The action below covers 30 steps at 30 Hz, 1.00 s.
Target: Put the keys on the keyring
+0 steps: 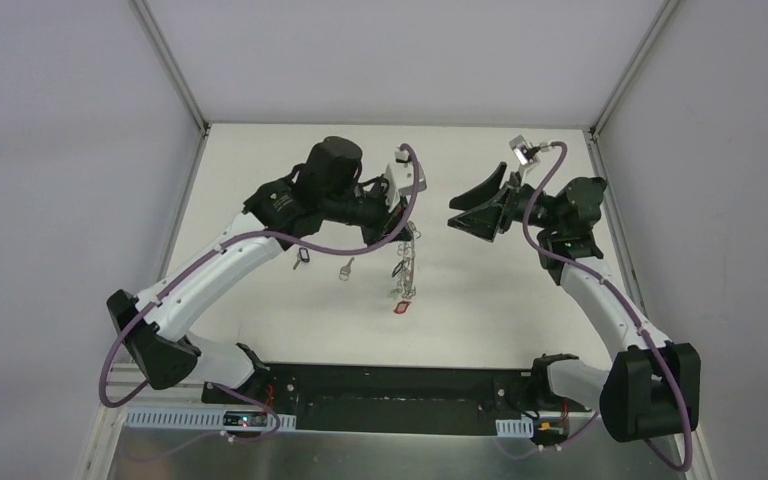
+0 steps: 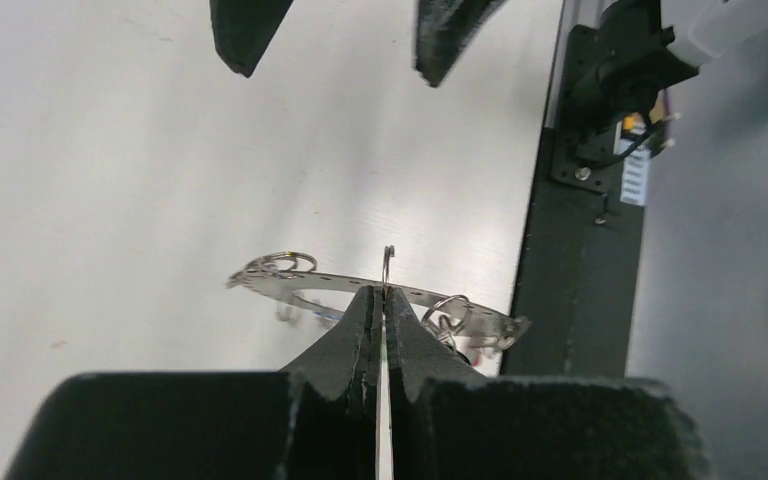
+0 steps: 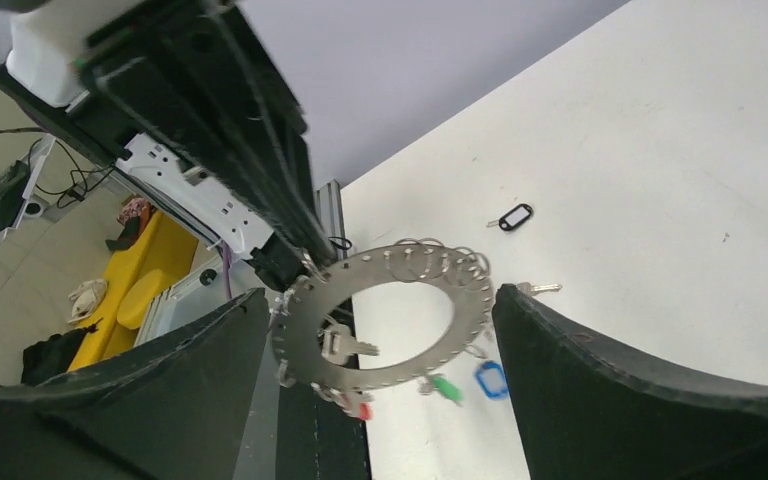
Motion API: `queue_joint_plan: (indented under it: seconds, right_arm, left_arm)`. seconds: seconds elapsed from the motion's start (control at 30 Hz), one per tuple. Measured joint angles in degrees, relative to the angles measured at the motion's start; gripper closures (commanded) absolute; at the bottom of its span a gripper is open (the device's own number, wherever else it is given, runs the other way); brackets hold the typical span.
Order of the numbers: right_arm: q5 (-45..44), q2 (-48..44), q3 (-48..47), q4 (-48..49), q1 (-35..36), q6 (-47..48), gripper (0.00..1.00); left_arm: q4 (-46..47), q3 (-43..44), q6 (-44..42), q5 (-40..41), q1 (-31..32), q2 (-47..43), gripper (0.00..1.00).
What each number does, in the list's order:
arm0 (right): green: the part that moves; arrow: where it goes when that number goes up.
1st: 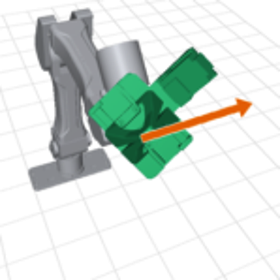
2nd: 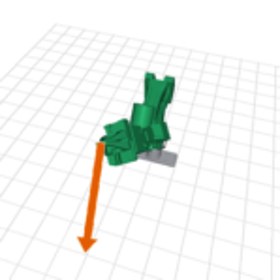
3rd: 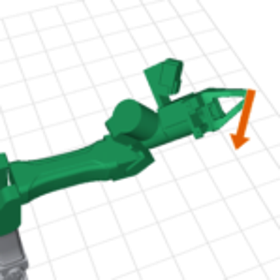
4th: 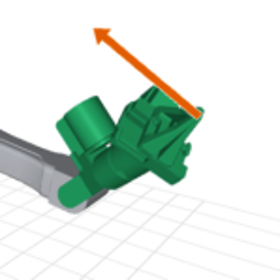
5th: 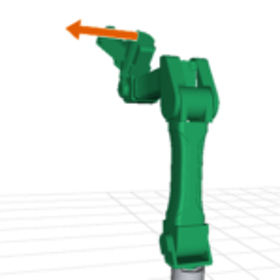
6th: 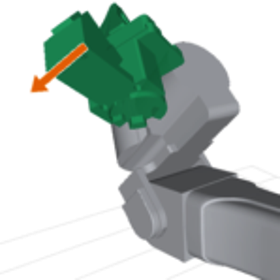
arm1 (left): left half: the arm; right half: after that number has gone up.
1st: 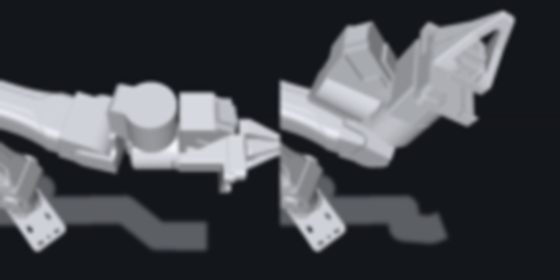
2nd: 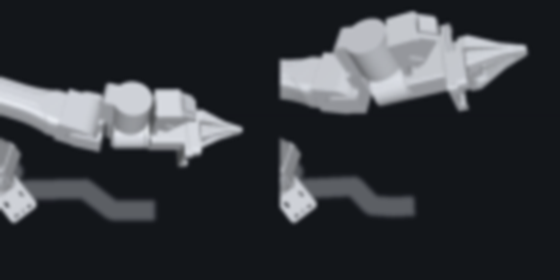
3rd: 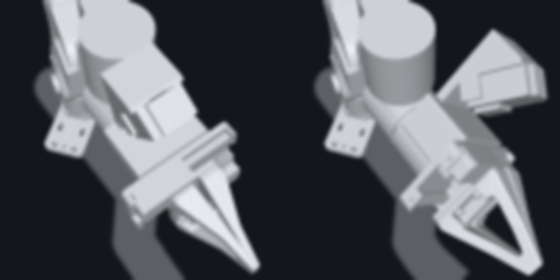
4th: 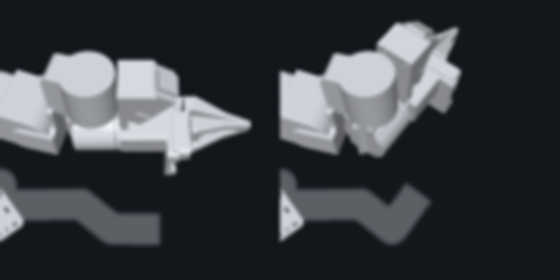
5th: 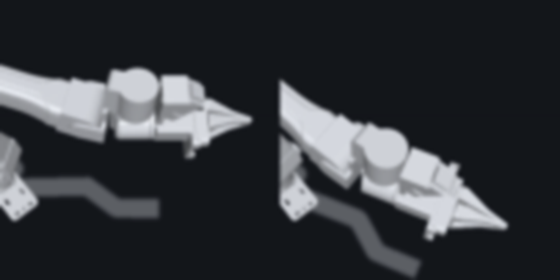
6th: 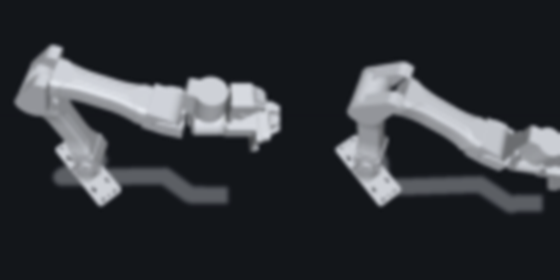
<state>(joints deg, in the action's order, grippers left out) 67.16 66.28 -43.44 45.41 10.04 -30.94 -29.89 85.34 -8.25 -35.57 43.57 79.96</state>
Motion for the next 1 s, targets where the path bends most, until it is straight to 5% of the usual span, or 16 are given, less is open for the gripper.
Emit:
queue_joint_plan:
  seconds: [0.1, 0.17, 0.4, 1.0]
  right_arm:
    - [0.59, -0.48, -0.57, -5.57, -0.48, 3.56, 0.12]
    - [0.83, -0.61, -1.14, -10.34, -0.68, 5.01, 0.01]
    - [1.51, -1.57, -1.92, -24.15, -0.94, 15.15, 0.0]
    - [6.49, -1.75, -2.89, -31.17, -4.35, 17.97, 0.0]
  left_arm:
    - [-2.1, 0.0, -5.42, 4.66, 2.51, -2.49, 1.0]
    - [-2.99, -0.22, -8.46, 7.87, 4.17, -3.56, 1.0]
    - [-4.13, -2.71, -15.43, 20.44, 9.01, -4.48, 1.0]
    - [-1.77, -8.33, -25.9, 46.4, 20.26, -5.42, 1.0]
